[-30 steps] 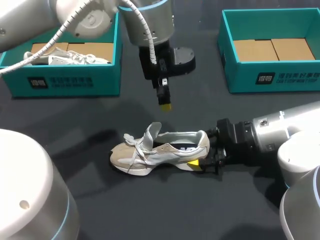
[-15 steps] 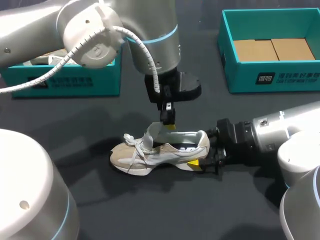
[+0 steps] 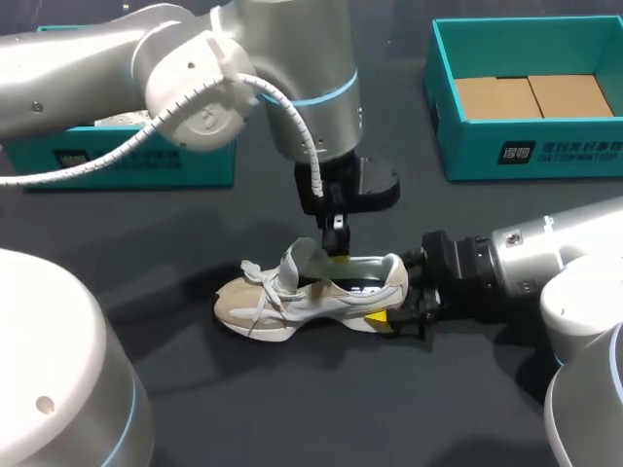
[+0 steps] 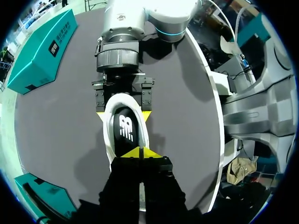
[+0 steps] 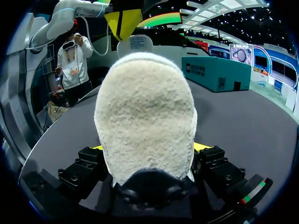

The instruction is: Take the shoe out of the shoebox, open the shoe tongue, remove and reinsert the insole, then place the shoe into the shoebox

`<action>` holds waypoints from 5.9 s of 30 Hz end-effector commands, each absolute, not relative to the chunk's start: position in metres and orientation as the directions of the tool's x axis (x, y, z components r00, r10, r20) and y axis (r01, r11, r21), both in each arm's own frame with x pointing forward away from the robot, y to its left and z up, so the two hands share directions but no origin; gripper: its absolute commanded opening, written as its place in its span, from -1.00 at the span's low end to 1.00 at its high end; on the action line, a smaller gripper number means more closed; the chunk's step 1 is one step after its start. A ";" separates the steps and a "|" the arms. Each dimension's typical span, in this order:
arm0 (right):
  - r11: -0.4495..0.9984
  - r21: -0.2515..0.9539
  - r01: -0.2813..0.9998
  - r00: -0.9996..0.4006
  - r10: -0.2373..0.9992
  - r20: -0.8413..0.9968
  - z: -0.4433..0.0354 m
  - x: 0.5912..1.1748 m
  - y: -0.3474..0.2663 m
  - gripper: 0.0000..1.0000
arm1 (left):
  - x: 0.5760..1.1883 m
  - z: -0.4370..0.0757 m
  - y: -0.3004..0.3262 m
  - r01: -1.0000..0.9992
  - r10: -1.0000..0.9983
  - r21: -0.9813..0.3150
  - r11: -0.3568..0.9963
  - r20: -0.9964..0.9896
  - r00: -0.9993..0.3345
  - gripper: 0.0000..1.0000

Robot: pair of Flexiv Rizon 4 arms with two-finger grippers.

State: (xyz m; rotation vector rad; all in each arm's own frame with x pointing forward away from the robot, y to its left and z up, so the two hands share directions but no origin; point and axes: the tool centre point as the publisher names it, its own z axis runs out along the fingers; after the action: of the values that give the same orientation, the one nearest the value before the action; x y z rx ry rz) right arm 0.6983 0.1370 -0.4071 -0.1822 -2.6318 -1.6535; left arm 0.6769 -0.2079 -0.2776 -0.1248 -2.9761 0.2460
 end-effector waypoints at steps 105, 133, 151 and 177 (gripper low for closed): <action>0.432 0.895 0.114 -0.993 0.085 0.086 -0.407 0.698 0.139 -1.00 | 0.708 -0.449 -0.215 0.047 0.048 0.025 0.999 -0.030 -0.998 -0.57; 0.432 0.895 0.114 -0.993 0.085 0.086 -0.407 0.698 0.139 -1.00 | 0.709 -0.380 -0.173 -0.157 -0.133 -0.303 0.940 0.097 -0.986 -1.00; 0.432 0.895 0.114 -0.993 0.085 0.086 -0.407 0.698 0.139 -1.00 | 0.697 -0.329 -0.187 -0.095 -0.035 -0.476 0.874 0.134 -0.990 -1.00; 0.432 0.895 0.114 -0.993 0.085 0.086 -0.407 0.698 0.139 -1.00 | 0.701 -0.313 -0.238 -0.068 -0.045 -0.487 0.871 0.059 -0.997 -1.00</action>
State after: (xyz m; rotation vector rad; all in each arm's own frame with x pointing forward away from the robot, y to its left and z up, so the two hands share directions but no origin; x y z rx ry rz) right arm 0.6990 0.1371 -0.4067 -0.1816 -2.6317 -1.6530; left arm 0.6991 -0.2165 -0.3095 0.0808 -2.9690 0.8391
